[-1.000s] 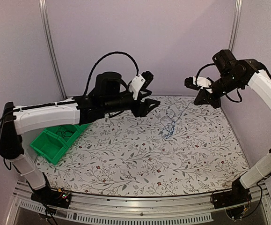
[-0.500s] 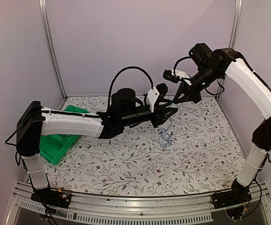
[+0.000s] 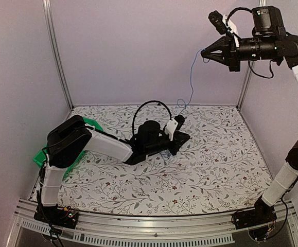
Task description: Untangle the cables
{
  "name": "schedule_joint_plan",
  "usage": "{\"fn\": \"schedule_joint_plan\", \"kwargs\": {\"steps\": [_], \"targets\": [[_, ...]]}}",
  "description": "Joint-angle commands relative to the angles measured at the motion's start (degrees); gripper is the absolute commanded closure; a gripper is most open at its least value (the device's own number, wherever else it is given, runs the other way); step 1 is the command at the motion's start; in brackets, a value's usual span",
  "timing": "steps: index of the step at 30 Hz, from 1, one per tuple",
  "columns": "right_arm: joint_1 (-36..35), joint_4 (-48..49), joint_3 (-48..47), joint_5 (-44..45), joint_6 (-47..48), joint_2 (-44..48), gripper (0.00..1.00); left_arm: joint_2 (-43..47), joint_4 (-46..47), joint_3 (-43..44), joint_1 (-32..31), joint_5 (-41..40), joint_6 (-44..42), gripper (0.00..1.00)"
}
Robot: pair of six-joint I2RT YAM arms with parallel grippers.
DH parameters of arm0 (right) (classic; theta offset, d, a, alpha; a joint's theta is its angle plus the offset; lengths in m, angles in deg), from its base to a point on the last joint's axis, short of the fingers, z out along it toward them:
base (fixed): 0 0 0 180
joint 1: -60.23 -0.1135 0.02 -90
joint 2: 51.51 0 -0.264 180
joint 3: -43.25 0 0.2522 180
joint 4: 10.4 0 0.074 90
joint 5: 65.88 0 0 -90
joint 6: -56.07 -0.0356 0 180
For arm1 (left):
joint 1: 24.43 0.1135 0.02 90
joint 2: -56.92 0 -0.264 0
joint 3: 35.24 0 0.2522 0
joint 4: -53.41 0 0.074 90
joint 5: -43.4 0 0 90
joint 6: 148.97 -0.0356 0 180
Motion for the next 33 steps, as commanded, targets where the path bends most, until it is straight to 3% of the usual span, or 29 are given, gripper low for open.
{"fn": "schedule_joint_plan", "kwargs": {"steps": [1, 12, 18, 22, 29, 33], "targets": [[-0.3, 8.2, -6.5, 7.4, -5.1, 1.8, 1.00, -1.6, 2.8, 1.1, 2.5, -0.9, 4.0, 0.94], [-0.3, 16.1, -8.4, 18.0, -2.1, 3.7, 1.00, -4.3, -3.2, -7.9, 6.8, -2.0, 14.1, 0.98], [-0.2, 24.2, -9.5, 25.5, 2.1, 4.2, 1.00, -3.3, -5.2, -10.7, 6.9, -2.2, 13.9, 0.98], [-0.2, 22.8, -7.5, 25.8, 3.2, 4.6, 1.00, -1.2, -6.1, -11.5, 7.2, -1.4, 13.5, 0.95], [-0.2, 20.5, 5.0, 23.2, 1.5, 7.6, 1.00, 9.9, -2.0, -15.9, 6.0, 2.6, 11.3, 0.56], [-0.2, 20.3, 7.2, 20.5, 0.3, 8.2, 1.00, 15.2, -3.0, -14.8, 3.8, 6.7, 7.9, 0.45]]}}
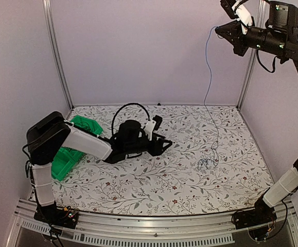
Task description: Untangle the cables
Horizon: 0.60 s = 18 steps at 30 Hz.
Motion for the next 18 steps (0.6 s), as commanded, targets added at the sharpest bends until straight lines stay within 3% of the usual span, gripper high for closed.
{"fn": "schedule_joint_plan", "kwargs": {"steps": [1, 7, 18], "targets": [[-0.2, -0.5, 1.4, -3.1, -2.0, 0.3, 1.00, 6.2, 1.7, 2.4, -2.8, 6.8, -4.0, 0.44], [-0.2, -0.3, 1.8, -6.4, -2.9, -0.9, 1.00, 3.4, -1.1, 8.8, -5.5, 11.4, -6.9, 0.39], [-0.3, 0.9, 1.7, -10.6, -4.9, -2.1, 1.00, -5.7, -2.7, 16.7, -6.3, 9.2, -5.8, 0.38]]}}
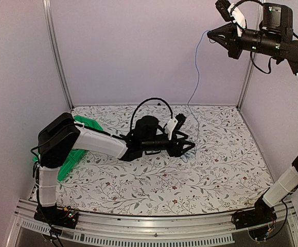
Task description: Untangle the cables
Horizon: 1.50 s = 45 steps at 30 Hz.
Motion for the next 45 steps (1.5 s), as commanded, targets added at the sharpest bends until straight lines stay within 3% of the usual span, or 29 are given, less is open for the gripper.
{"fn": "schedule_joint_plan", "kwargs": {"steps": [1, 10, 13, 22, 32, 39, 45], "targets": [[-0.3, 1.7, -0.4, -2.8, -1.8, -0.8, 1.00, -3.3, -0.8, 2.4, -0.2, -0.4, -0.2, 0.38], [-0.7, 1.0, -3.5, -4.1, -2.6, -2.6, 1.00, -10.6, -2.9, 6.9, 1.4, -7.0, 6.1, 0.41], [-1.1, 0.8, -3.8, -4.2, -2.6, -2.8, 1.00, -11.8, -3.8, 7.9, 3.3, -6.7, 10.6, 0.46], [-2.8, 0.5, -5.7, -3.2, -3.1, -4.3, 1.00, -15.7, 2.4, 9.7, 5.1, -4.6, 14.2, 0.48], [-3.5, 2.8, -10.4, -1.0, -3.9, -6.9, 1.00, -20.3, 13.7, 9.5, 7.9, -2.6, 18.3, 0.91], [-3.5, 3.1, -10.5, 0.2, -3.7, -6.8, 1.00, -22.5, 15.5, 12.3, 8.4, -2.5, 19.7, 1.00], [-3.5, 4.0, -11.6, 1.1, -3.4, -7.0, 1.00, -22.3, 13.2, 11.4, 8.3, -2.8, 19.5, 1.00]]}}
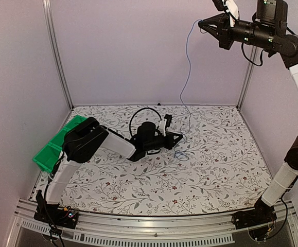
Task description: Untangle the cables
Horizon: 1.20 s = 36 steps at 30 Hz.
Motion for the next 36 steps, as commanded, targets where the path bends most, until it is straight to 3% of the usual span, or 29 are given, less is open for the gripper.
{"fn": "schedule_joint_plan", "kwargs": {"steps": [1, 5, 7, 9, 15, 18, 19, 22, 23, 31, 36], "targets": [[-0.5, 2.5, -2.4, 1.9, -0.3, -0.6, 1.00, -0.6, -0.5, 0.3, 0.2, -0.1, -0.2, 1.00], [-0.5, 3.8, -3.5, 3.5, 1.4, -0.8, 1.00, -0.4, -0.3, -1.2, 0.3, 1.4, 0.0, 1.00], [-0.5, 3.5, -3.4, 3.7, 1.8, -0.6, 1.00, 0.3, -1.5, -1.5, 0.1, 2.5, -0.2, 0.79], [-0.5, 3.1, -3.1, 3.6, 1.8, -0.4, 1.00, 1.9, -1.9, -3.2, -0.5, 2.9, -1.5, 0.66], [-0.5, 2.8, -2.5, 3.3, 1.3, -0.2, 1.00, 4.2, -3.7, -7.2, -1.9, 3.4, -5.1, 0.53], [-0.5, 3.0, -2.5, 3.0, 1.2, -0.3, 1.00, 2.8, -7.8, -4.9, -2.4, 2.5, -6.4, 0.59], [-0.5, 3.1, -2.5, 2.9, 1.2, -0.4, 1.00, 2.2, -9.2, -4.1, -2.4, 2.2, -6.5, 0.65], [-0.5, 4.0, -2.5, 3.4, 1.5, -0.4, 1.00, 1.6, -11.4, -3.3, -2.4, 1.5, -6.8, 0.96], [-0.5, 4.7, -2.8, 4.1, 1.8, -0.4, 1.00, 1.9, -11.7, -4.0, -2.3, 1.1, -6.8, 1.00], [-0.5, 24.1, -6.0, 13.4, 11.3, 0.0, 1.00, 10.2, -16.6, -16.4, -2.1, -1.7, -7.9, 1.00], [-0.5, 27.6, -6.5, 16.5, 14.8, 0.9, 1.00, 15.7, -20.0, -25.1, -1.3, -3.7, -7.5, 1.00]]}}
